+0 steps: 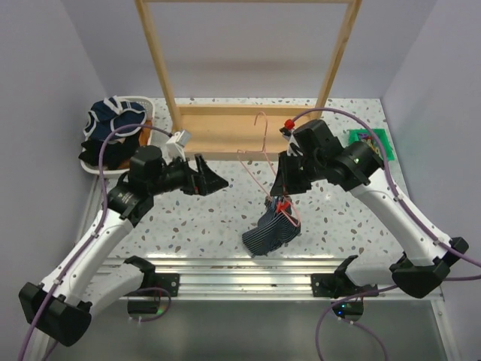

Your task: Remove the underwear clipped to the hanger

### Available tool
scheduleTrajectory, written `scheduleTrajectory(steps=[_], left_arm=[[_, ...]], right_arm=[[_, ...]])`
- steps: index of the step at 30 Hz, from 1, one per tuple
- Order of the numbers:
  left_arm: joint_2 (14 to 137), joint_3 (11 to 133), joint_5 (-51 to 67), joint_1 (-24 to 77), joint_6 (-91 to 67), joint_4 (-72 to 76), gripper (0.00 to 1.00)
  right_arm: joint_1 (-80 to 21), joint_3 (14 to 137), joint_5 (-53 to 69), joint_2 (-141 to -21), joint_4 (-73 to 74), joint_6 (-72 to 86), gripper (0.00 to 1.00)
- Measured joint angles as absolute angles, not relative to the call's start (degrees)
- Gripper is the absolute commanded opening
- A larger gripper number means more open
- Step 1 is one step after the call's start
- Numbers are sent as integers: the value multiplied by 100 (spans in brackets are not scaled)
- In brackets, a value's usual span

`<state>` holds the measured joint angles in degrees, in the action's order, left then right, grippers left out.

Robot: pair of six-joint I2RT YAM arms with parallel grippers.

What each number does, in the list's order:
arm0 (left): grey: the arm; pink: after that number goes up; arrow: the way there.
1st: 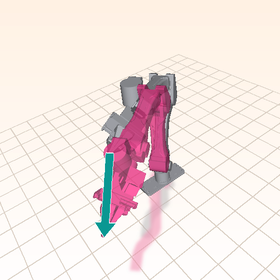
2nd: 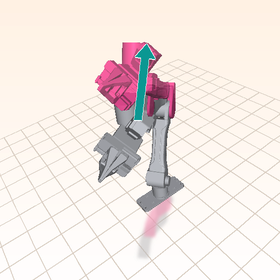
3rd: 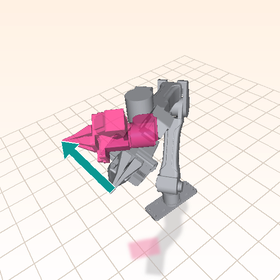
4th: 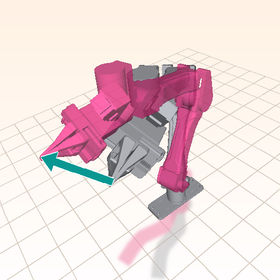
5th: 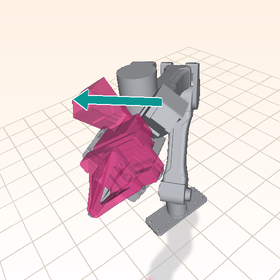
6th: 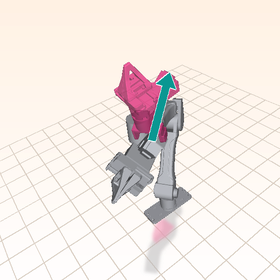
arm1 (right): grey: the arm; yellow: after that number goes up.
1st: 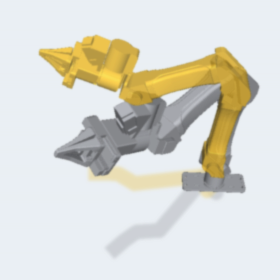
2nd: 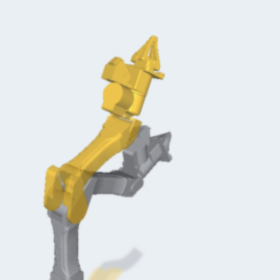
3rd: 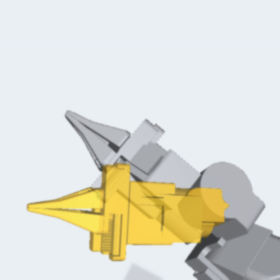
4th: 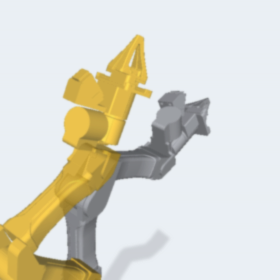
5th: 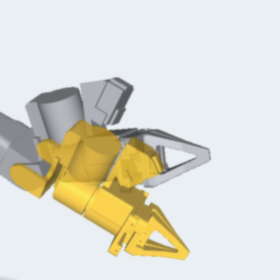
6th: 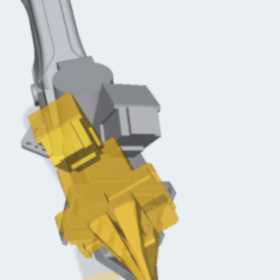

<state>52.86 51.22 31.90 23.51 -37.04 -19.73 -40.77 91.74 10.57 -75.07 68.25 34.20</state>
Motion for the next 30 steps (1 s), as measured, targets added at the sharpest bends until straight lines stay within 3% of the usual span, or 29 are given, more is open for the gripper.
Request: scheduleTrajectory(steps=[11, 17, 23, 30], left_arm=[[6119, 5393, 2491, 3312, -3813, -1369, 100], [6110, 5389, 2456, 3522, -3695, -1033, 100], [6095, 5389, 1638, 3527, -3802, -1116, 100], [5760, 5391, 902, 3527, -4292, -1125, 100]], right_arm=[[-4084, 7852, 1391, -6816, 5380, 4130, 0], [-4082, 7953, 1588, -6740, 4827, 4377, 0], [-4082, 8121, 1809, -6735, 4805, 4283, 0], [-4082, 6495, 2121, -5948, 3516, 5391, 0]])
